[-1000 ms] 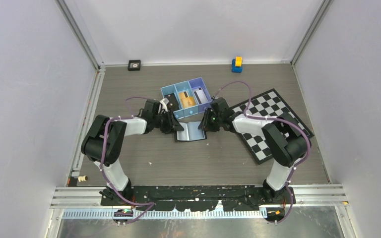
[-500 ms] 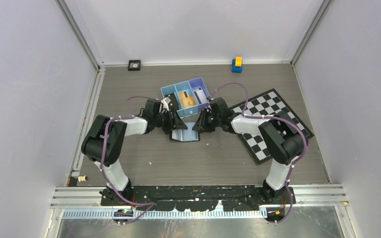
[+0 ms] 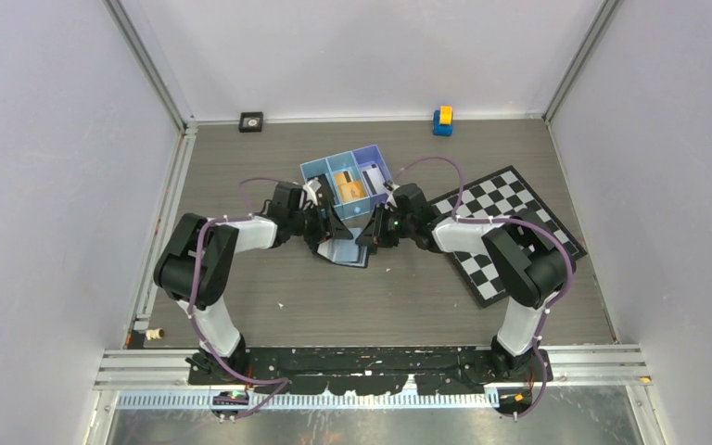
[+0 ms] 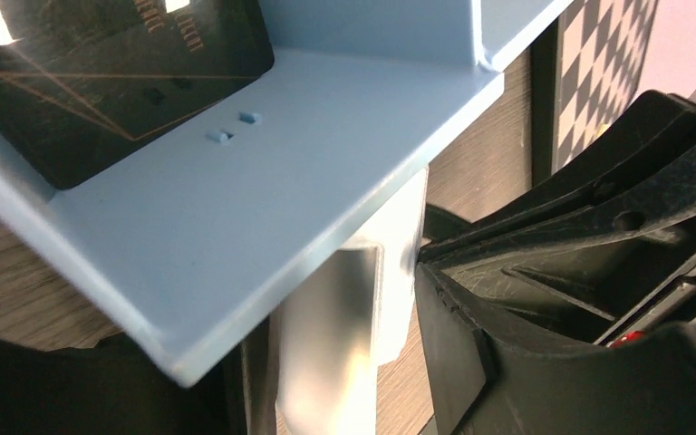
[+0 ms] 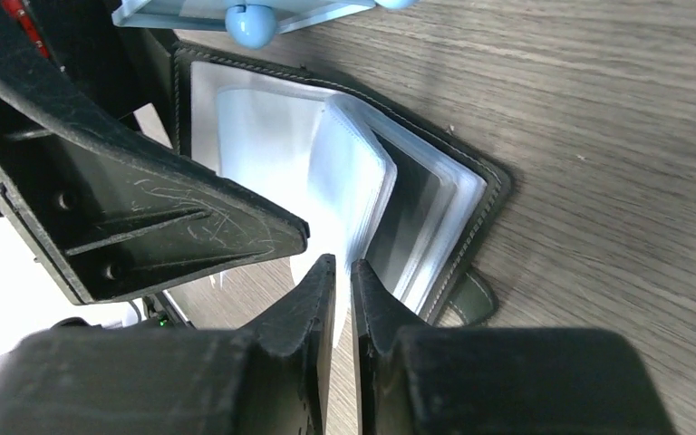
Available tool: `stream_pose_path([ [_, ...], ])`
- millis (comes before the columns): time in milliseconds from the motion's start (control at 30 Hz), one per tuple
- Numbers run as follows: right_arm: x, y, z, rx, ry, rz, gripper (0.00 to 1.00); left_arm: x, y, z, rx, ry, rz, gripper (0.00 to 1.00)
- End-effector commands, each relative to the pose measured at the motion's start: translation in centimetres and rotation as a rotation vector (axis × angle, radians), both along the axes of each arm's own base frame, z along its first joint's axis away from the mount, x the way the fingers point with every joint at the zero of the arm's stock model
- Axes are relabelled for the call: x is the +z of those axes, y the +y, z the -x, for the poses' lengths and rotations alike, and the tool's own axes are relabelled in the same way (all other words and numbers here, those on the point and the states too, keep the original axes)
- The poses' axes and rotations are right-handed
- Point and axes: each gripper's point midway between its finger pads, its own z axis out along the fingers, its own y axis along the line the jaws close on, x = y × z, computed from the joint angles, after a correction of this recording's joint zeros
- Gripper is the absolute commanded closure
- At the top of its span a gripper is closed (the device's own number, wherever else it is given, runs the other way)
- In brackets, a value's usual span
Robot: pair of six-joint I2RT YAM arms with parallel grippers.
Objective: Take the credit cards out of the card holder
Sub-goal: Remove the credit card from the card holder.
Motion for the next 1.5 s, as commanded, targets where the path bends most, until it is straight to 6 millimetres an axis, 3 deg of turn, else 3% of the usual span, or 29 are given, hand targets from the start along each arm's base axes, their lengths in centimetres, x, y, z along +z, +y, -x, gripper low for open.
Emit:
stream_pose_path([
  [0,2.9,1.6,-0.1,0.045,-0.069,-0.101,0.84,-0.1,-1.3,0.5,-0.031,0.02,0.093,0.37],
  [167,3.3,2.0,0.0,0.052,-0.079,-0.127,0.87,0.4,-1.6,0.6,-0.039,0.004,0.115,0.32],
  [533,2.8,2.3,-0.5,0.029,-0.063,-0.143,0.99,0.1,-1.6,1.0,-0.043,0.034,0.105,0.33],
  [833,2.3,1.9,-1.3,-0.007,-0.068,-0.119,0.99,2.0,-2.0,2.5,-0.086,0.015,0.175,0.29],
  [1067,1.9,0.8,-1.9,-0.045,-0.059,-0.099,0.97,1.9,-1.7,3.6,-0.098,0.006,0.138,0.28],
  [1467,2.9,1.5,-1.5,-0.013,-0.058,-0.171,0.96,1.3,-2.1,4.3,-0.135,0.017,0.076,0.25],
])
